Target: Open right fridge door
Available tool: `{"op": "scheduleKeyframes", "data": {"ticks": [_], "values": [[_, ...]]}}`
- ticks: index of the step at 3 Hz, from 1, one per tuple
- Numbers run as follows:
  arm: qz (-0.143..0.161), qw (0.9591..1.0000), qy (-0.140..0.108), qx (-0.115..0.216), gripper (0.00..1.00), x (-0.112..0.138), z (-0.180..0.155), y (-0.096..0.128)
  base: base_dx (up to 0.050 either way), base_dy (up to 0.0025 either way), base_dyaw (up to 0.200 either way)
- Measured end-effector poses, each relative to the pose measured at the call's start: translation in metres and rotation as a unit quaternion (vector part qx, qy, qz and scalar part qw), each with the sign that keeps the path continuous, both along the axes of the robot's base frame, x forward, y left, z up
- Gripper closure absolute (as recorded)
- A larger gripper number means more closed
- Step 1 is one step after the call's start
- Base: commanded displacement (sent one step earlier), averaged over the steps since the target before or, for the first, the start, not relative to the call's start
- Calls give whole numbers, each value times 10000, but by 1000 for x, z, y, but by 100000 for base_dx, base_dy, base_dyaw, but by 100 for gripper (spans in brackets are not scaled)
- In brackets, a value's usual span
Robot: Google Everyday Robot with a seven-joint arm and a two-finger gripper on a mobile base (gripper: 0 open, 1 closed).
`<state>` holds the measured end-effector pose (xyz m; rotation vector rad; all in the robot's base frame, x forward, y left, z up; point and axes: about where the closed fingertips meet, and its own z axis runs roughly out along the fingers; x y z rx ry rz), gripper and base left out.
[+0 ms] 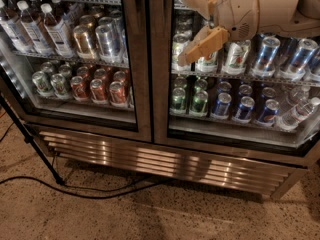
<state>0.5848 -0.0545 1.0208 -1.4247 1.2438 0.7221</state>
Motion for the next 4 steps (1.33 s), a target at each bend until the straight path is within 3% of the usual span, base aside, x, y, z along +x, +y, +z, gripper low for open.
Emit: {"op": "scheduleKeyframes", "data": {"ticks": [1,2,4], "values": [[10,9997,-204,-154,0,3,25,-4,0,0,0],[10,9997,-203,-153,0,3,25,-4,0,0,0],[159,9993,183,273,0,6,-23,11,0,0,0]]}}
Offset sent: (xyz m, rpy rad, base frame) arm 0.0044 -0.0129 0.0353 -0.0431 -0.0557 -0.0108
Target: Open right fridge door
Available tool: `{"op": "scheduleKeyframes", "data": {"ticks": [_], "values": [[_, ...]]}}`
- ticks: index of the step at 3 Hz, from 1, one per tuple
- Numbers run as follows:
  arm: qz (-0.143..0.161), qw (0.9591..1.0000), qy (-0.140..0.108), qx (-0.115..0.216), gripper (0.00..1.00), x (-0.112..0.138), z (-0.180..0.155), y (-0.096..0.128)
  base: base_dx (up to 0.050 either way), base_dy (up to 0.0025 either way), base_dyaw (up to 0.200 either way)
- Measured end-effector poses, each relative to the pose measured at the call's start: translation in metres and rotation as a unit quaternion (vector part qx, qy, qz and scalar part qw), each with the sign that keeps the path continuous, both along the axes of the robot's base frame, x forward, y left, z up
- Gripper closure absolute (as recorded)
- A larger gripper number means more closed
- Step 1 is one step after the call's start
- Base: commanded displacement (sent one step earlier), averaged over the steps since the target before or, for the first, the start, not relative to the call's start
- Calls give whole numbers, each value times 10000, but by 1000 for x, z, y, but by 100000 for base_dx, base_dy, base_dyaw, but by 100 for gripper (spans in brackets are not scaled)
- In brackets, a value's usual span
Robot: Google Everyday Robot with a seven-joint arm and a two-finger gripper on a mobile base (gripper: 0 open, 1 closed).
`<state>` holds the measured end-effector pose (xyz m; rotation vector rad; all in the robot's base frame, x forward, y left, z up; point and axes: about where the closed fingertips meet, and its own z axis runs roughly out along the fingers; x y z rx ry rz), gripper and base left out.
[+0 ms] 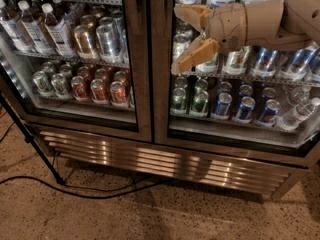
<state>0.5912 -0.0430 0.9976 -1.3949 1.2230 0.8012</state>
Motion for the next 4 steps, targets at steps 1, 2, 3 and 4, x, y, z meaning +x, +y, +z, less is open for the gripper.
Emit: {"op": "scheduleKeyframes", "data": {"ticks": [1,2,3,4], "values": [[191,9995,105,216,0,4,-16,18,0,0,0],[328,9987,183,339,0,8,-27,33,0,0,0],[431,9984,195,313,0,14,-26,42,0,0,0],[557,9984,37,113,0,19,-2,49,0,0,0]]}}
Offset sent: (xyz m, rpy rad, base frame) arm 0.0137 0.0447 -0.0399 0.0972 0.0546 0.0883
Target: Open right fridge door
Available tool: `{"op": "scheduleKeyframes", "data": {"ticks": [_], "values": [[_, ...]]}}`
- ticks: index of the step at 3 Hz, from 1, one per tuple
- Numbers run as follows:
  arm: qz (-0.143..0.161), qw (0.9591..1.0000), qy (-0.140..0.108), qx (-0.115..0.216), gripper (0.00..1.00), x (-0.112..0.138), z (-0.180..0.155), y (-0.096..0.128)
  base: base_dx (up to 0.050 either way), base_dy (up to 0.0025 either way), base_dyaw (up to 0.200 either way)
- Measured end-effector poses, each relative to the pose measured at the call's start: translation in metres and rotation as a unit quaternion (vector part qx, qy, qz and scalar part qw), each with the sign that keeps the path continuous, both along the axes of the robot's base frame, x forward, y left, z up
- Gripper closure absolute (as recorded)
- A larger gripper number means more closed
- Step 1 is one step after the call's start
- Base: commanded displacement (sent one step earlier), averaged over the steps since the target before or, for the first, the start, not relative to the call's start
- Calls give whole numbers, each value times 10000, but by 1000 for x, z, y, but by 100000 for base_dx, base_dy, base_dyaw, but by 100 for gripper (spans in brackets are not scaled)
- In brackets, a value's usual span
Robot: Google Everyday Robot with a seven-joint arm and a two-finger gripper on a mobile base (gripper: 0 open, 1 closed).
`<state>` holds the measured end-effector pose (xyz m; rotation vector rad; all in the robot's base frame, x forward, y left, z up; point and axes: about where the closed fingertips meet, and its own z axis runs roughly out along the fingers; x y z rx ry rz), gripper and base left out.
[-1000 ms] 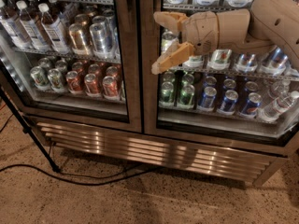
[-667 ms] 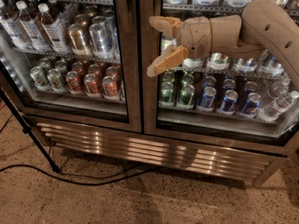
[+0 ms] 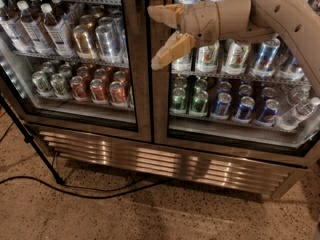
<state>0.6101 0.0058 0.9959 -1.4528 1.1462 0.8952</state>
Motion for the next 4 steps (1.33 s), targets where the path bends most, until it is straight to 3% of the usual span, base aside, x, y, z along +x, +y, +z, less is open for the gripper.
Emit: {"op": "scheduleKeyframes", "data": {"ticks": [1,2,3,4], "values": [[78,9996,-194,-194,0,1,31,2,0,0,0],[-12,9995,-181,-272,0,-7,42,-8,0,0,0],[-245,9992,-40,-326,0,-29,38,-31,0,0,0],[-677,9965,6,-490,0,-56,44,-72,0,0,0]]}}
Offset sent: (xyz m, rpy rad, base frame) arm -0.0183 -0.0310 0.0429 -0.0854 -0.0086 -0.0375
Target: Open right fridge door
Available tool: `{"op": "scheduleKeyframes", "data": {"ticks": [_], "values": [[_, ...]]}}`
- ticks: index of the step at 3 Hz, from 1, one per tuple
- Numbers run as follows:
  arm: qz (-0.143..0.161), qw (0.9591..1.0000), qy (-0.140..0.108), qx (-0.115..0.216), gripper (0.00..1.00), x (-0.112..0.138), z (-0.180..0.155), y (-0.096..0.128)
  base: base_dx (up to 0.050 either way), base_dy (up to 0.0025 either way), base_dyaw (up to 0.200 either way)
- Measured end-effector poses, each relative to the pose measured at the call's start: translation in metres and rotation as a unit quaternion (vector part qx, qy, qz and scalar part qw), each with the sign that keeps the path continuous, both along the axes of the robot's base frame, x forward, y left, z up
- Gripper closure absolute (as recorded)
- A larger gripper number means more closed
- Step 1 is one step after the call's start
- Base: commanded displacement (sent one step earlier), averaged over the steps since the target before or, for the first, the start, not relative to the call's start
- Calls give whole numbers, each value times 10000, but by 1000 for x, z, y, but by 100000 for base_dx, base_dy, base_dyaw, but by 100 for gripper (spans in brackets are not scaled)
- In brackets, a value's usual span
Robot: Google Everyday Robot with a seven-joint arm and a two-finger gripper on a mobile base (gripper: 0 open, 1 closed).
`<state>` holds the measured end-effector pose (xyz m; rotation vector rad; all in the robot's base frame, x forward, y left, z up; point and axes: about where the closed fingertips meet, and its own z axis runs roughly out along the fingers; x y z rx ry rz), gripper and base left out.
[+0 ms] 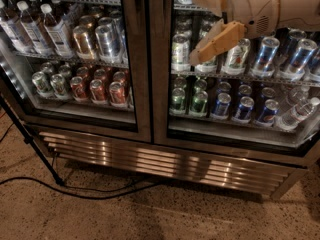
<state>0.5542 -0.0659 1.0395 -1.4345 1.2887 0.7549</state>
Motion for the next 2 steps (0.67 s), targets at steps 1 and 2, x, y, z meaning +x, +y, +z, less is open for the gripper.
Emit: {"op": "scheduleKeyframes", "data": {"ticks": [1,2], "values": [[-255,9997,-16,-42,0,-17,4,-26,0,0,0],[-237,9997,-25,-73,0,-14,3,-22,0,0,0]]}}
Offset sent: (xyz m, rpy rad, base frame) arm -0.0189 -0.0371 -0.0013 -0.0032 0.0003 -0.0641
